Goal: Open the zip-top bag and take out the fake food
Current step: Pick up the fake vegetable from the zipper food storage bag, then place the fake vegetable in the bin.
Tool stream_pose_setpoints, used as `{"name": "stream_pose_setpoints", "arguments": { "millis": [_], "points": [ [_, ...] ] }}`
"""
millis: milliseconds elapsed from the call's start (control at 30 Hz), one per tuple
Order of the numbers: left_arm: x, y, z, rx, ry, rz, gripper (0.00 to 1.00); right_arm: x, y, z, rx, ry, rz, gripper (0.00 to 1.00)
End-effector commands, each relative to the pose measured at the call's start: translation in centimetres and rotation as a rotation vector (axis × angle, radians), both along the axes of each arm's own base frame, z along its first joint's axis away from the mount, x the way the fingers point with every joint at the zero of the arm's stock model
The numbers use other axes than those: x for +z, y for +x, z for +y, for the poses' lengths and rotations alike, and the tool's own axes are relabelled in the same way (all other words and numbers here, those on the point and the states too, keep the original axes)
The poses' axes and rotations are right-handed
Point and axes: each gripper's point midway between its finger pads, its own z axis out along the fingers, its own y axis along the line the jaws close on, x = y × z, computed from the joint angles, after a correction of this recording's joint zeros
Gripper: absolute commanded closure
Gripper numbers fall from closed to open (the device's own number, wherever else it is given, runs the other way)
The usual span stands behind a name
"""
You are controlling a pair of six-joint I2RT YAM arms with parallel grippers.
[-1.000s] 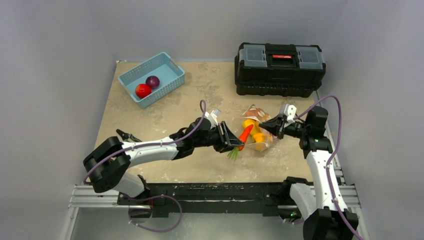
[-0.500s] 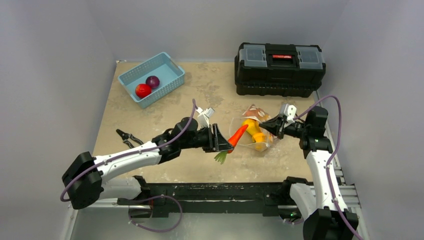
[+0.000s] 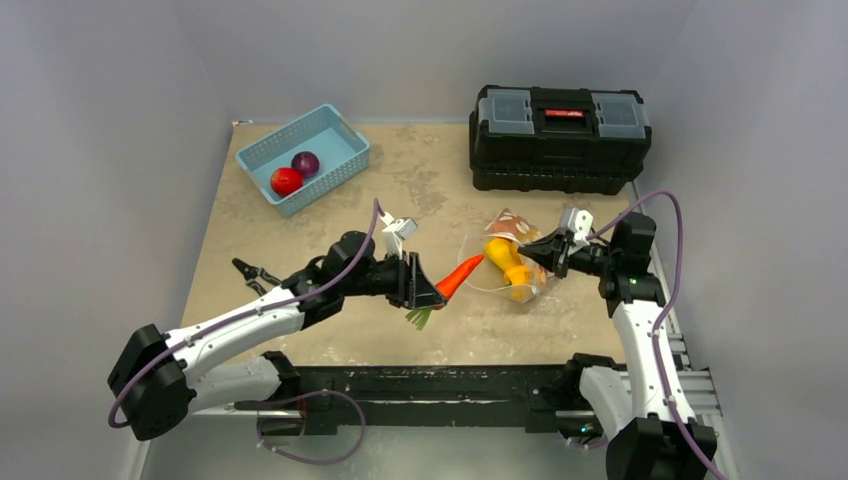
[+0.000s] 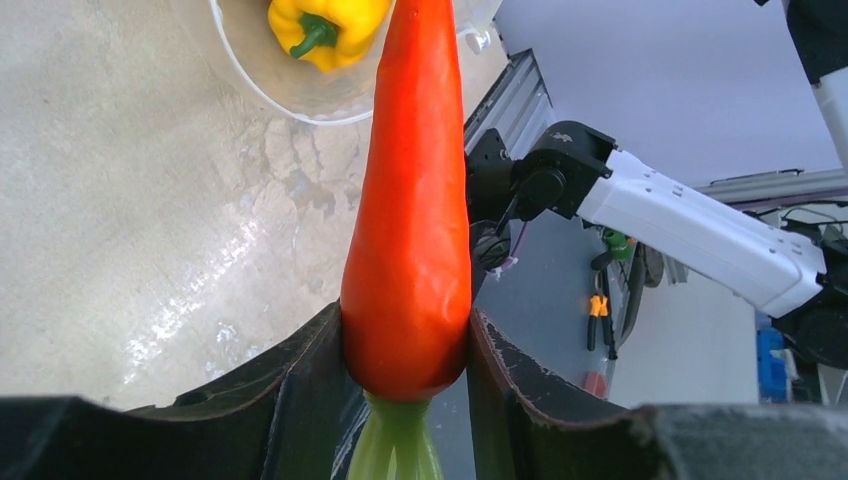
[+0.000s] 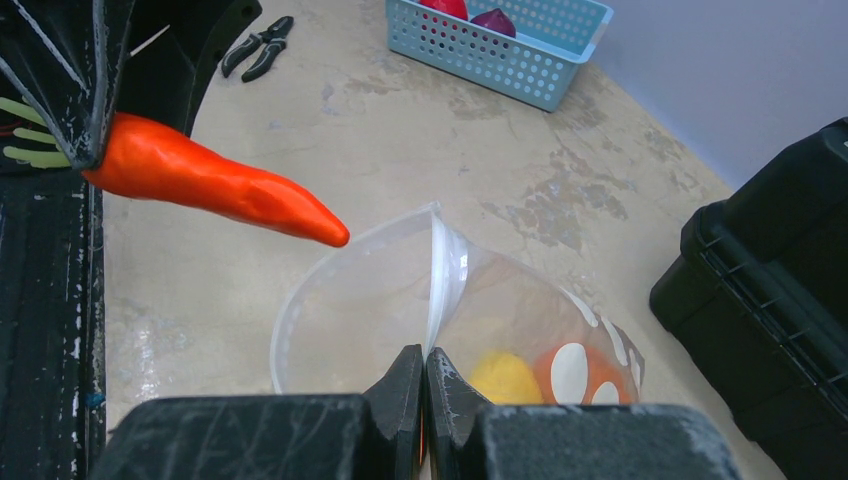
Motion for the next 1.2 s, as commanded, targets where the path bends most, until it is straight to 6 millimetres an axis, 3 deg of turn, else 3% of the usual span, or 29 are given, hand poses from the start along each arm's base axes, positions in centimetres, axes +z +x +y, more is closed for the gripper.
{"name": "stream_pose_setpoints", "arguments": {
  "millis": [0,267,567,800,1167],
  "points": [
    [2.0,-0.5,1.3,-0.059,-0.009,-0.112,1.00,0.8,-0.1,0.1,0.007,-0.009,-0.039,1.00],
    [4.2,0.9,4.5,-0.008,0.095,-0.295,1.00,0.9,-0.3,0.1,0.011,-0.009,-0.046,1.00],
    [5.8,4.3,7.3,0.117,0.216,-0.475,1.00,1.0,-0.4,0.2,0.014,-0.008,-0.048,1.00],
    [6.4,8.2,9.9,0.281,0.356,-0.533,1.00,1.0,-0.3,0.1,0.013,-0.008,-0.051,1.00],
    [7.8,16.4,15.6,0.706,0.577,-0.599,1.00,1.1,-0.4,0.2,0.014,-0.009,-0.053,1.00]
  ]
}}
